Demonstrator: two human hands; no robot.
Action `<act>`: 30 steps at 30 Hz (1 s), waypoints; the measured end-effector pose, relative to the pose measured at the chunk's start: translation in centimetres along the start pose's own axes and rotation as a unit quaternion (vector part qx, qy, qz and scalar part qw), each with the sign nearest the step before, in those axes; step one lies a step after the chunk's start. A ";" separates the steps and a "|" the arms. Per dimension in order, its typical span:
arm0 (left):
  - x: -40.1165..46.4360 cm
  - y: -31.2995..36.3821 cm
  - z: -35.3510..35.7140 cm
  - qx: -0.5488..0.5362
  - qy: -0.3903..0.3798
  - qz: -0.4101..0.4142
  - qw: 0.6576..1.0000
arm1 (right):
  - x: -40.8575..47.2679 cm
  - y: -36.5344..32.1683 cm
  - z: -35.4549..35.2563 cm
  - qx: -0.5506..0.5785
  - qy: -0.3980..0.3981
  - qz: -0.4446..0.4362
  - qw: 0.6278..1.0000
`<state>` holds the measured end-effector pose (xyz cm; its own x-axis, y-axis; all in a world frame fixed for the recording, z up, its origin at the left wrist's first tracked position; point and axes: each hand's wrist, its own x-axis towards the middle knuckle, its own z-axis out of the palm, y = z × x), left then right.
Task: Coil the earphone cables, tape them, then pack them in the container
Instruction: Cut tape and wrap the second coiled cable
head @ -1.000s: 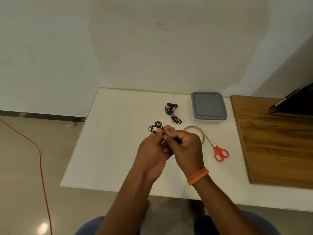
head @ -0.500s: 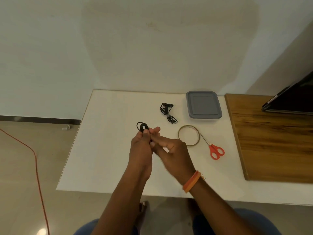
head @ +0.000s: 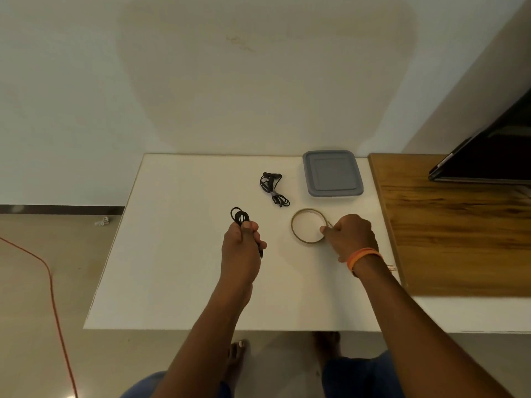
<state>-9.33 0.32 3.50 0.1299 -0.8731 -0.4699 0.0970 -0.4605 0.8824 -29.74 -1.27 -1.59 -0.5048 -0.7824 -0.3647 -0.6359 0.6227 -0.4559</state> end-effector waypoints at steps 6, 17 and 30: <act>-0.1 -0.2 -0.1 0.060 -0.003 0.004 0.998 | 0.4 -0.6 0.9 -0.044 0.039 -0.030 0.998; -0.5 1.0 -0.5 0.023 0.033 -0.032 0.999 | -3.5 -3.7 -0.1 0.061 0.157 -0.300 0.939; -0.6 1.6 -1.2 0.150 0.049 0.129 0.979 | -8.3 -4.7 -0.4 0.006 0.264 -0.491 0.830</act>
<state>-8.03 0.28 5.13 0.2073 -0.9537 -0.2179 -0.2433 -0.2660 0.9327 -22.83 2.30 3.93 0.0657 -0.8025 0.5930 -0.8876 -0.3186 -0.3328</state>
